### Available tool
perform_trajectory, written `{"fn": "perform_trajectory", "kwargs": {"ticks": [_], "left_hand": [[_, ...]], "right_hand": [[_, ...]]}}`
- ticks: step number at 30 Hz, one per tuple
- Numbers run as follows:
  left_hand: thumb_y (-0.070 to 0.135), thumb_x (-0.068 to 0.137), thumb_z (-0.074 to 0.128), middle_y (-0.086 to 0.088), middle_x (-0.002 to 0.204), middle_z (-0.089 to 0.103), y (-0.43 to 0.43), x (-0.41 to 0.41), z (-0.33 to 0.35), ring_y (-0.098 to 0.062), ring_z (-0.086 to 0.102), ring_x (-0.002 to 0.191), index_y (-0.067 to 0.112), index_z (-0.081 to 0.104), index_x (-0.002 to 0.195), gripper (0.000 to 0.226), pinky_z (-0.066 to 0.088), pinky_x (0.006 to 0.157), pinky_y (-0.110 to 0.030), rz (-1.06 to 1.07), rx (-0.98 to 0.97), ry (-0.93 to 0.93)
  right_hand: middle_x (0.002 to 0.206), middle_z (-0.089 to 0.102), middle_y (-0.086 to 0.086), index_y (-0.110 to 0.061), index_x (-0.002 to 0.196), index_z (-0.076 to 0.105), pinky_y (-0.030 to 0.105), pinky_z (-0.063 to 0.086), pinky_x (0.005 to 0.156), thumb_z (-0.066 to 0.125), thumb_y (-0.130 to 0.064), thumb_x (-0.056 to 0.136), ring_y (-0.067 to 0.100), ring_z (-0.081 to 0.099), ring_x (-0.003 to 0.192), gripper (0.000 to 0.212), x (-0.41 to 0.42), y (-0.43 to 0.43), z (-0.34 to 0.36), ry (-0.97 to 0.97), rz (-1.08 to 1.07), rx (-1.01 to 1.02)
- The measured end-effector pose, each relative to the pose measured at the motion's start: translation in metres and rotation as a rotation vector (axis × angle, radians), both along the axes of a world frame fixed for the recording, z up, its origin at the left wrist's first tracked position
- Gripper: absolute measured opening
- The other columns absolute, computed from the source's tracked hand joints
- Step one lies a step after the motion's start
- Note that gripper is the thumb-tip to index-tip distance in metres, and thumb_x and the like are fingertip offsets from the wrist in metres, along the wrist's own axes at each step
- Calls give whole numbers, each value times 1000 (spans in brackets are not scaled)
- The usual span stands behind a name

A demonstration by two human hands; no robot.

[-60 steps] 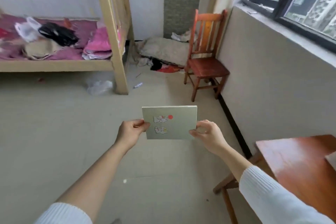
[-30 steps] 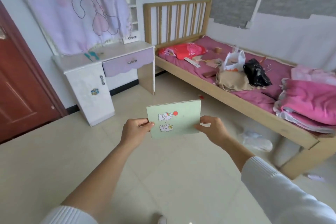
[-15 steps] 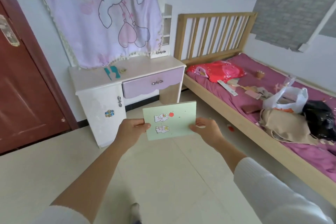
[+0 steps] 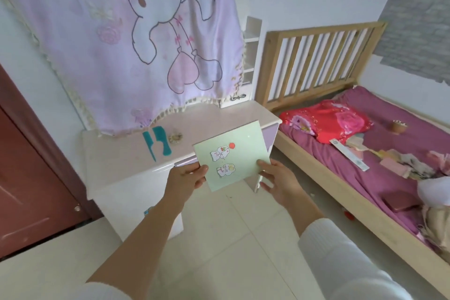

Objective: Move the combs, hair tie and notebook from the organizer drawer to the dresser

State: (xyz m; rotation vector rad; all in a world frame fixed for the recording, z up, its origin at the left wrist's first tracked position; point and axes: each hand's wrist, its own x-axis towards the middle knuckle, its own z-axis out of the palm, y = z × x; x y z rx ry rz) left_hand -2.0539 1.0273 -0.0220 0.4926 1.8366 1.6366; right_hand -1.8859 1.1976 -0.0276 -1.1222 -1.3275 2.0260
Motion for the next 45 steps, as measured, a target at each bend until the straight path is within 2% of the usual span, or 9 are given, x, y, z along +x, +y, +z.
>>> {"fn": "perform_trajectory", "kwargs": {"ticks": [5, 13, 18, 21, 27, 30, 35, 42, 45], "left_hand": [[6, 81, 71, -9, 85, 65, 76, -49, -21, -24, 59, 76, 0, 71, 91, 11, 55, 54, -10, 216, 149, -377], [7, 84, 68, -7, 85, 68, 202, -147, -78, -21, 65, 78, -2, 63, 113, 31, 55, 66, -22, 287, 68, -588], [-2, 79, 67, -10, 81, 57, 257, -212, -107, -19, 46, 69, 12, 44, 138, 65, 40, 62, -25, 355, -94, -573], [-4, 75, 67, -7, 76, 66, 277, -240, -124, -14, 48, 59, 10, 58, 126, 53, 38, 57, -23, 268, -260, -428], [4, 73, 71, -11, 104, 72, 301, -267, -155, -23, 64, 85, 7, 61, 114, 42, 52, 83, -35, 348, -489, -310], [7, 74, 70, -3, 99, 70, 308, -276, -164, -21, 65, 88, 11, 61, 112, 39, 54, 78, -33, 392, -521, -298], [9, 74, 72, 4, 87, 66, 318, -289, -169, -17, 63, 79, 12, 61, 107, 35, 48, 62, -24, 394, -556, -257], [7, 76, 69, 7, 82, 60, 319, -291, -174, -14, 57, 78, 9, 62, 105, 30, 41, 58, -21, 351, -620, -154], [5, 78, 64, 5, 84, 61, 317, -294, -172, -16, 57, 79, 8, 61, 107, 29, 44, 67, -26, 304, -655, -137]], "right_hand": [[93, 72, -10, -24, 96, 68, 33, 45, 77, 74, -24, 76, 9, 65, 95, 21, -89, 41, -31, 61, 56, -190], [93, 66, 5, -10, 103, 67, 30, 52, 78, 68, -12, 82, 19, 59, 87, 21, -210, 177, -70, -136, 211, -32], [93, 67, 10, -5, 100, 66, 34, 47, 78, 68, -6, 79, 24, 59, 92, 21, -273, 267, -85, -334, 314, -35], [108, 68, 16, -4, 106, 65, 33, 49, 77, 65, -5, 81, 28, 61, 102, 25, -305, 304, -97, -445, 419, 0], [74, 62, 10, 1, 107, 64, 22, 49, 58, 68, -6, 82, 17, 56, 63, 27, -368, 330, -121, -549, 549, 77], [78, 65, 9, 4, 108, 66, 32, 53, 71, 68, -5, 81, 21, 59, 69, 29, -392, 334, -135, -598, 550, 151], [115, 66, 14, 0, 114, 64, 40, 49, 97, 68, -5, 80, 29, 63, 99, 35, -417, 335, -147, -654, 506, 221], [113, 70, 10, -6, 108, 70, 39, 49, 98, 66, -1, 76, 27, 64, 102, 33, -416, 329, -156, -696, 435, 254], [99, 73, 16, -3, 98, 73, 35, 51, 87, 63, 1, 75, 21, 60, 80, 25, -415, 325, -154, -734, 454, 287]]}}
